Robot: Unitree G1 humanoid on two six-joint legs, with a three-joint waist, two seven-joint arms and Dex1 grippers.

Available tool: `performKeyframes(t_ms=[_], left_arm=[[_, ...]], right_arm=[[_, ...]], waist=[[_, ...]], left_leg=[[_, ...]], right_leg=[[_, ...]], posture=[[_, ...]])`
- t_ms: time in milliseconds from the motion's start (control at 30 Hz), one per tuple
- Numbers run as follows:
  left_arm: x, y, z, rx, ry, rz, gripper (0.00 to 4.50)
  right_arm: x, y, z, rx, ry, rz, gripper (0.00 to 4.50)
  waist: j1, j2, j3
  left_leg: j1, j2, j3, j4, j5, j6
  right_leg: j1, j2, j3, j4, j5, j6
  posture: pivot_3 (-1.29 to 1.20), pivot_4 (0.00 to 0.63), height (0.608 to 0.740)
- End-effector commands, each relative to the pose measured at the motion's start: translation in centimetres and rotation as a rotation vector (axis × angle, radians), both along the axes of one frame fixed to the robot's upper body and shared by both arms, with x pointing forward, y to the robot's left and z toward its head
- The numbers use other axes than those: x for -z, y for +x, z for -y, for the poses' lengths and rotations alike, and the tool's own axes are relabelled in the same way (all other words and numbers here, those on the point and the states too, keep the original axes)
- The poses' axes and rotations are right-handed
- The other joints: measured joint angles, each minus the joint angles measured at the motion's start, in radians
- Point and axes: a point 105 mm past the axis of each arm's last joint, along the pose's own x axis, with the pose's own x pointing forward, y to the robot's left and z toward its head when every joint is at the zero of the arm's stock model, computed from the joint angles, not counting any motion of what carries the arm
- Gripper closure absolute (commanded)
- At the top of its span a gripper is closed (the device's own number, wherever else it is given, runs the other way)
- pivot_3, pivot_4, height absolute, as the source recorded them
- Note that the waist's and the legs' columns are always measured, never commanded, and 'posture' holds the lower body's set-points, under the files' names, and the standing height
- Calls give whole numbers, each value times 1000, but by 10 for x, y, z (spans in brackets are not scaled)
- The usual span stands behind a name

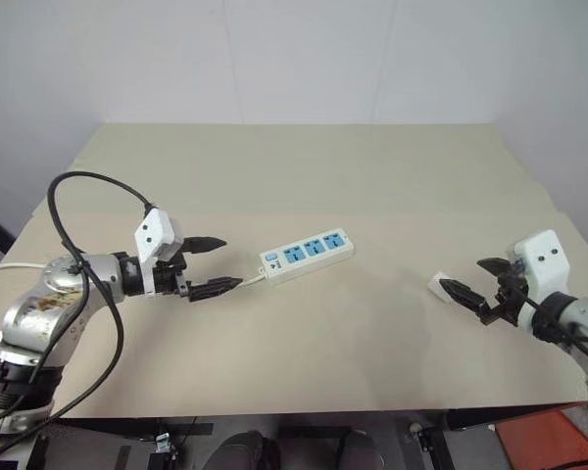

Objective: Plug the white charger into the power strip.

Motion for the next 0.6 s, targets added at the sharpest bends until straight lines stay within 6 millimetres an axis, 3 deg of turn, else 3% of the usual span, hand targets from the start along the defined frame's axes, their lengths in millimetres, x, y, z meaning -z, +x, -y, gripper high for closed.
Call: performKeyframes(t_ms=[33, 167, 433, 600], left_arm=[[-7, 0, 3, 44, 12, 41, 27], [-2, 1, 6, 58, 15, 30, 27], [-5, 5, 0, 78, 68, 57, 27], [4, 15, 5, 80, 52, 46, 27]], right_arm=[[-14, -9, 1, 21, -11, 52, 0], [-11, -13, -3, -20, -41, 15, 0], [-33, 5, -13, -126, -52, 36, 0], [-33, 10, -36, -204, -48, 40, 0]], waist=[[0, 0, 0], [-4, 0, 0], [-3, 0, 0], [2, 0, 0]], left_leg=[[0, 0, 0, 0, 0, 0], [0, 0, 0, 0, 0, 0], [1, 0, 1, 0, 0, 0], [0, 0, 1, 0, 0, 0]], right_leg=[[0, 0, 0, 0, 0, 0], [0, 1, 0, 0, 0, 0], [0, 1, 1, 0, 0, 0], [0, 1, 1, 0, 0, 0]], posture=[[0, 150, 740], [0, 150, 740], [0, 150, 740], [0, 150, 740]])
